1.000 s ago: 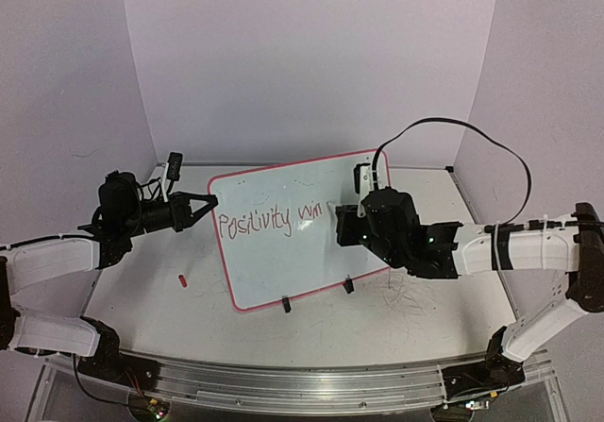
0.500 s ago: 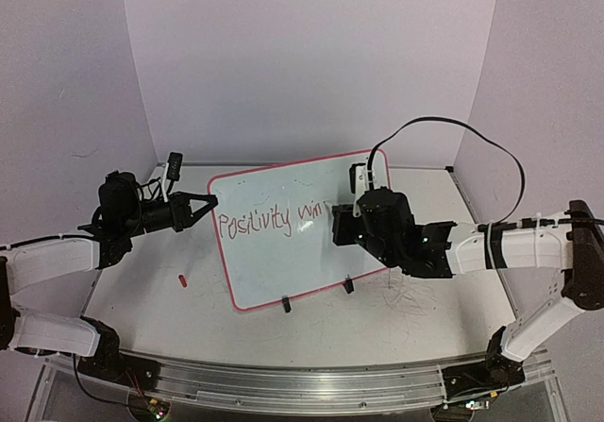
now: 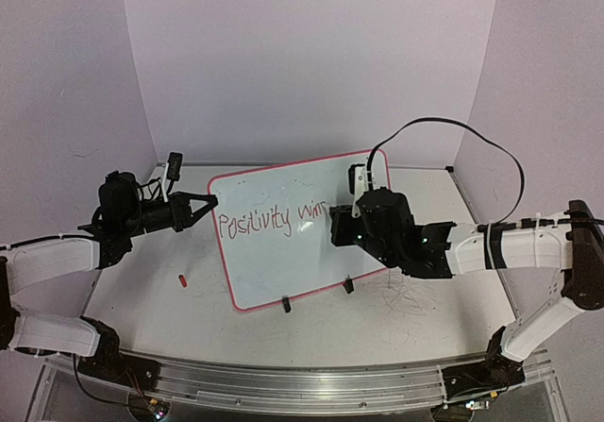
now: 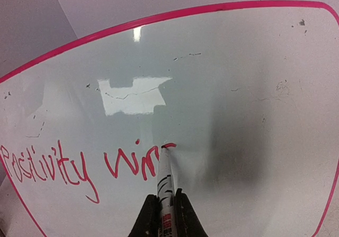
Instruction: Write a sentence on the whiteboard
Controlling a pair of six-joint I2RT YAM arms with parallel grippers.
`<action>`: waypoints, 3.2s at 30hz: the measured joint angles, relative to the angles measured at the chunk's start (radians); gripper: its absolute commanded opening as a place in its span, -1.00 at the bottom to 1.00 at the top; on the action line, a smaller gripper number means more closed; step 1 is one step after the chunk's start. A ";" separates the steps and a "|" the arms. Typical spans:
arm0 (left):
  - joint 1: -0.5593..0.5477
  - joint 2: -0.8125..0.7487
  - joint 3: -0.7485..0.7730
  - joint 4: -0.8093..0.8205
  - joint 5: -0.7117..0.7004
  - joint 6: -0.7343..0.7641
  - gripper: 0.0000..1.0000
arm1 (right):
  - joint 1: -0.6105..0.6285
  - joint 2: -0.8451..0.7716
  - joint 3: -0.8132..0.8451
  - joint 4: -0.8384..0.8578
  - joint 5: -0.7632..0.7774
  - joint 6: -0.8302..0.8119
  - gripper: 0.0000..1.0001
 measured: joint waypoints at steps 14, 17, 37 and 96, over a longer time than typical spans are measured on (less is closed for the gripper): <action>0.000 0.000 0.000 0.000 0.000 0.000 -1.00 | 0.006 -0.009 -0.030 -0.003 0.011 0.034 -1.00; 0.000 0.000 0.000 0.000 0.000 0.000 -1.00 | 0.006 -0.009 -0.030 -0.008 0.018 0.040 -1.00; 0.000 0.000 0.000 0.000 0.000 0.000 -1.00 | 0.030 -0.018 -0.057 -0.047 0.030 0.079 -1.00; 0.000 0.000 0.000 0.000 0.001 0.001 -1.00 | -0.028 -0.098 -0.095 -0.018 0.008 -0.057 -1.00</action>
